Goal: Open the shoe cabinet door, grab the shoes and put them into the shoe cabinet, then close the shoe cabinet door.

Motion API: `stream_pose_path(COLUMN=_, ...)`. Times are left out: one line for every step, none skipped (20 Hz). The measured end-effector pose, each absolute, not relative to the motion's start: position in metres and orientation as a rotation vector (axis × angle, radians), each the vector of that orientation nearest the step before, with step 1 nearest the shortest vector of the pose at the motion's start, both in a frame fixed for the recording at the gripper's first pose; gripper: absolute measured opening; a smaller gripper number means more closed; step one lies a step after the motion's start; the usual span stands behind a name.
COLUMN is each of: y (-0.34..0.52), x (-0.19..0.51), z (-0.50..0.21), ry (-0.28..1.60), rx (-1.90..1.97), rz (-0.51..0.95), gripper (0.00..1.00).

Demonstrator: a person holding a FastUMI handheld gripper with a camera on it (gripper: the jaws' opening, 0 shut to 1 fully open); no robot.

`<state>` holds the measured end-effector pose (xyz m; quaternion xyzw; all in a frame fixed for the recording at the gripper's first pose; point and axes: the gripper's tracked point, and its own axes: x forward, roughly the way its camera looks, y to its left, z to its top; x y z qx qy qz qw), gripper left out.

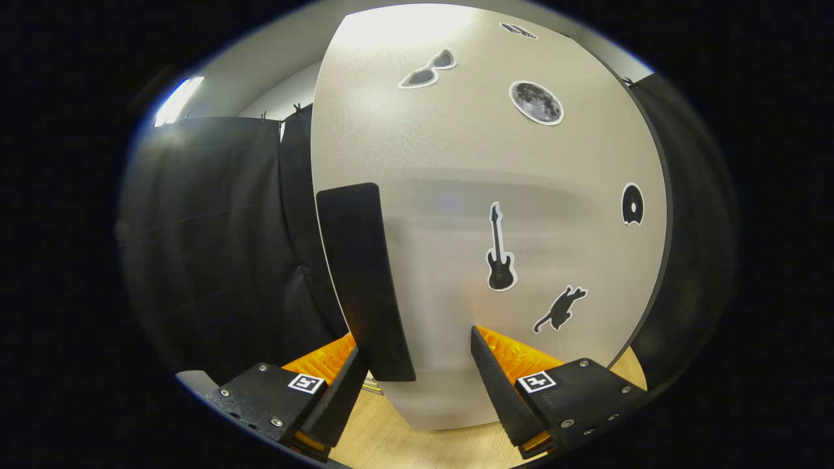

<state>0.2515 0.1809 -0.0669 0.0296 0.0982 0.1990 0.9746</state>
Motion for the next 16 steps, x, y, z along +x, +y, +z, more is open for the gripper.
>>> stream_pose_path(y=0.181, x=0.253, z=-0.067, ry=0.194, rx=0.042, rz=0.387, gripper=0.93)
stream_pose_path(y=0.182, x=0.255, z=-0.066, ry=0.190, rx=0.033, rz=0.372, gripper=0.93)
stream_pose_path(y=0.183, x=0.256, z=-0.067, ry=0.184, rx=0.038, rz=0.358, gripper=0.94)
stream_pose_path(y=0.183, x=0.256, z=-0.067, ry=0.179, rx=0.047, rz=0.348, gripper=0.94)
stream_pose_path(y=0.183, x=0.256, z=-0.067, ry=0.174, rx=0.057, rz=0.338, gripper=0.94)
stream_pose_path(y=0.183, x=0.258, z=-0.067, ry=0.167, rx=0.060, rz=0.327, gripper=0.94)
stream_pose_path(y=0.183, x=0.259, z=-0.066, ry=0.162, rx=0.059, rz=0.316, gripper=0.94)
stream_pose_path(y=0.183, x=0.259, z=-0.066, ry=0.159, rx=0.065, rz=0.305, gripper=0.94)
stream_pose_path(y=0.184, x=0.259, z=-0.066, ry=0.156, rx=0.068, rz=0.296, gripper=0.94)
stream_pose_path(y=0.185, x=0.259, z=-0.066, ry=0.153, rx=0.069, rz=0.289, gripper=0.94)
stream_pose_path(y=0.185, x=0.261, z=-0.066, ry=0.150, rx=0.069, rz=0.282, gripper=0.94)
stream_pose_path(y=0.185, x=0.261, z=-0.066, ry=0.147, rx=0.069, rz=0.276, gripper=0.94)
stream_pose_path(y=0.185, x=0.260, z=-0.067, ry=0.151, rx=0.069, rz=0.272, gripper=0.94)
stream_pose_path(y=0.185, x=0.262, z=-0.067, ry=0.144, rx=0.068, rz=0.268, gripper=0.95)
stream_pose_path(y=0.185, x=0.262, z=-0.068, ry=0.145, rx=0.067, rz=0.267, gripper=0.95)
stream_pose_path(y=0.186, x=0.264, z=-0.068, ry=0.139, rx=0.069, rz=0.267, gripper=0.95)
